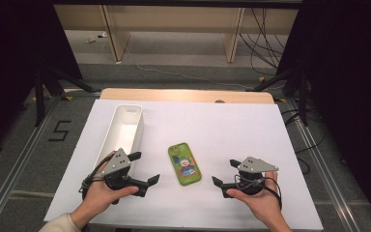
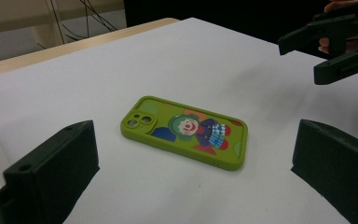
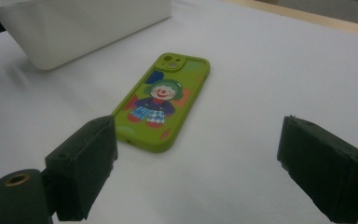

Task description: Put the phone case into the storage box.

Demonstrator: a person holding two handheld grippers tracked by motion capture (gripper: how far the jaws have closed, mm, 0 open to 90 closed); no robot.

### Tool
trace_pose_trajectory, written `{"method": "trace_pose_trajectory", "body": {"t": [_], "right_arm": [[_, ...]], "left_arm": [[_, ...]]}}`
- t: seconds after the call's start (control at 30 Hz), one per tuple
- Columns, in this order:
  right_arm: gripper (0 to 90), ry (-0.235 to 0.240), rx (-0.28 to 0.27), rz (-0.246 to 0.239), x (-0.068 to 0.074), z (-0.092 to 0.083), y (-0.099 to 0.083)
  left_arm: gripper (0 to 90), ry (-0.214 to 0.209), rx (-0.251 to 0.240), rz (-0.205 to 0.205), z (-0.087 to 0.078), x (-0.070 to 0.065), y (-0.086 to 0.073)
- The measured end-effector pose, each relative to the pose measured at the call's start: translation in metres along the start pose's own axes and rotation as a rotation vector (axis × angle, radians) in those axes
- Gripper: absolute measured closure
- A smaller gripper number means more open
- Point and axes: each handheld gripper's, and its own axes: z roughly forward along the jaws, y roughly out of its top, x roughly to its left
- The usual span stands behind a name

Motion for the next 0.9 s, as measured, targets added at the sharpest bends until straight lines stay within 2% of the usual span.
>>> {"method": "trace_pose_trajectory", "body": {"t": [0.13,0.17,0.2,0.23,0.3,0.33,0.37,0.4,0.47,0.7,0.9], "right_arm": [[46.9,-0.009,0.014,0.017,0.0,0.006,0.001],[46.9,-0.009,0.014,0.017,0.0,0.006,0.001],[61.3,-0.016,0.037,0.019,-0.001,0.01,0.002],[66.9,0.002,0.049,0.025,-0.002,0.014,0.002],[76.0,-0.002,0.077,0.024,-0.003,0.019,0.002],[76.0,-0.002,0.077,0.024,-0.003,0.019,0.002],[83.4,-0.001,0.103,0.024,-0.003,0.024,0.003],[83.4,-0.001,0.103,0.024,-0.003,0.024,0.003],[90.0,0.006,0.125,0.034,-0.004,0.03,0.003],[90.0,0.012,0.218,0.046,-0.004,0.059,0.005],[90.0,0.03,0.266,0.041,0.001,0.078,0.005]], "left_arm": [[0.0,-0.002,0.001,-0.002,0.001,-0.001,0.0],[0.0,-0.002,0.002,-0.001,0.001,-0.001,0.0],[0.0,-0.003,0.001,-0.002,0.001,-0.001,0.0],[0.0,-0.003,0.001,-0.002,0.001,-0.001,0.0],[0.0,-0.003,0.002,-0.003,0.001,-0.001,0.0],[0.0,-0.003,0.003,-0.001,0.002,-0.001,0.0],[0.0,-0.003,0.003,-0.002,0.002,-0.001,0.0],[0.0,-0.003,0.004,-0.002,0.002,-0.001,-0.001],[0.0,-0.004,0.004,-0.002,0.002,-0.001,-0.001],[0.0,-0.007,0.004,-0.007,0.002,-0.001,-0.001],[0.0,-0.007,0.007,-0.006,0.002,-0.001,-0.001]]}}
